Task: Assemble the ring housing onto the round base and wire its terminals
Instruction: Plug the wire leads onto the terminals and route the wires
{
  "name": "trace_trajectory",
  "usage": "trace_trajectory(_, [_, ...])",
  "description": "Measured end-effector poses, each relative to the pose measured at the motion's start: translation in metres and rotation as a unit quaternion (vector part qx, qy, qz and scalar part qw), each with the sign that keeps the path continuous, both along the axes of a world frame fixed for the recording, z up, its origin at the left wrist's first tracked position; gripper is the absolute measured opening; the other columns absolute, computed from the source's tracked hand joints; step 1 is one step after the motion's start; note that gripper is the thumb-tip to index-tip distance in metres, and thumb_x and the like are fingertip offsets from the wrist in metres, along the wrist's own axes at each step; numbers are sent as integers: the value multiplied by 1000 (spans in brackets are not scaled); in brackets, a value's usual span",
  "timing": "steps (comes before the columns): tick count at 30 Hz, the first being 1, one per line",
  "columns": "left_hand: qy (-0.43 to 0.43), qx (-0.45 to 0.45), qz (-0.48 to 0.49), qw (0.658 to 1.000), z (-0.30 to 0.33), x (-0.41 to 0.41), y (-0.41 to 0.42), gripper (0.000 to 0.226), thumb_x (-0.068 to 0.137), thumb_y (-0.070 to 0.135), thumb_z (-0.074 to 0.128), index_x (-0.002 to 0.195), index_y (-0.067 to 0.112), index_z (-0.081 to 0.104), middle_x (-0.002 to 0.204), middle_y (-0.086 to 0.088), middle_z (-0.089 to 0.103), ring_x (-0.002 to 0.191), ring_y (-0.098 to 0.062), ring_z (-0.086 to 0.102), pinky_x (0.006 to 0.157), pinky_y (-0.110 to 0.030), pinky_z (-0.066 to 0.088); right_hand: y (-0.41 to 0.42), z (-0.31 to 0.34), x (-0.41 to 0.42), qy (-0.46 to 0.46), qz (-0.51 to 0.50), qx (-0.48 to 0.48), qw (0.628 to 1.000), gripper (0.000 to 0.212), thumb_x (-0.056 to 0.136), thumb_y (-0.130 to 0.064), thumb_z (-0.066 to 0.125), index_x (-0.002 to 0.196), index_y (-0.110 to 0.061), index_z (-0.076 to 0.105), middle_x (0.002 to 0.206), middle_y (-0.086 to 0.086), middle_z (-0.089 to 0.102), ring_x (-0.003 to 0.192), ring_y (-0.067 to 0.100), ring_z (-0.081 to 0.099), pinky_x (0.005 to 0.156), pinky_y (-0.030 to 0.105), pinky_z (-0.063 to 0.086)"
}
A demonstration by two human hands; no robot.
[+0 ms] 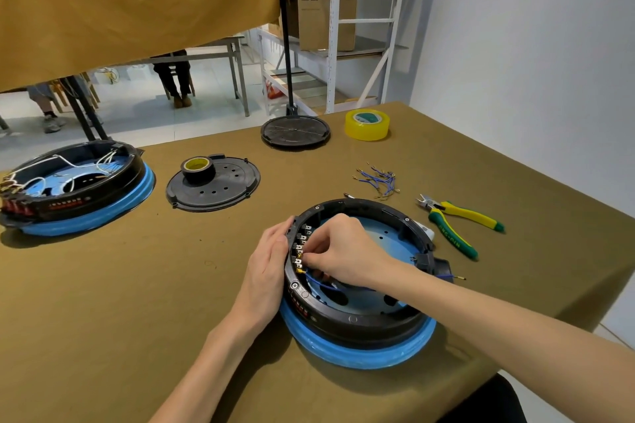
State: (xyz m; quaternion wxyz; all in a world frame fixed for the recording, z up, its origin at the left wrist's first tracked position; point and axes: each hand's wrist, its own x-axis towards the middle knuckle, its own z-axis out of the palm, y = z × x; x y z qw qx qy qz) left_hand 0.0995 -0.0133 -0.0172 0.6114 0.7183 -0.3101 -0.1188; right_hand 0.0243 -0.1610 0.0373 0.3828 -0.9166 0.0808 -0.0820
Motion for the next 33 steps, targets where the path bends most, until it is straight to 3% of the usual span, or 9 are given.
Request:
trace_trajectory(5, [-2, 4, -4, 1000, -1, 1, 1, 65, 100, 53, 29, 152, 19, 48, 146, 11, 53, 132, 5, 49, 116, -29, 38, -10, 5, -7, -25, -43, 33, 998, 8, 90, -11, 71, 85, -14, 77, 64, -4, 73, 55, 5, 69, 55, 22, 55])
trace_trajectory(8, [-6, 3, -2, 1000, -2, 2, 1, 64, 100, 53, 30, 150, 19, 50, 145, 12, 53, 130, 7, 50, 114, -28, 40, -23, 12, -11, -67, -92, -110, 987, 10, 90, -18, 67, 87, -18, 76, 74, -11, 69, 68, 5, 64, 64, 25, 53])
trace_trajectory(11, [-5, 0, 2, 1000, -2, 2, 0, 65, 99, 54, 30, 150, 18, 50, 145, 12, 53, 130, 5, 50, 115, -30, 41, -23, 14, -11, 4, -31, -177, 984, 14, 93, -26, 64, 98, -20, 76, 83, -10, 64, 78, 10, 62, 71, 34, 55])
trace_trajectory(15, [-9, 5, 3, 1000, -2, 2, 1, 65, 101, 53, 31, 150, 16, 51, 147, 10, 53, 134, 0, 49, 117, -34, 39, -16, 10, -8, 12, 12, -193, 981, 18, 93, -25, 66, 109, -23, 74, 92, -5, 59, 78, 10, 53, 75, 34, 51])
trace_trajectory(20, [-21, 11, 2, 1000, -6, 5, 1, 46, 112, 37, 33, 149, 18, 52, 144, 12, 54, 130, 7, 49, 115, -26, 38, -7, 10, -1, 6, 24, -197, 980, 18, 93, -13, 64, 104, -17, 78, 96, -4, 58, 88, 20, 62, 78, 43, 56])
trace_trajectory(25, [-16, 15, 1, 1000, -7, 6, 2, 47, 111, 38, 34, 150, 18, 51, 145, 13, 53, 132, 5, 50, 115, -29, 40, -14, -2, -7, 26, 25, -194, 980, 11, 102, -26, 59, 107, -20, 66, 108, -4, 52, 90, 12, 52, 80, 31, 47])
trace_trajectory(33, [-30, 11, 0, 999, -6, 3, 3, 55, 107, 46, 33, 149, 16, 52, 145, 11, 53, 133, 1, 50, 117, -34, 40, -15, -3, -10, -14, 37, -165, 985, 4, 100, -19, 60, 103, -21, 64, 104, -5, 54, 92, 12, 54, 84, 32, 50])
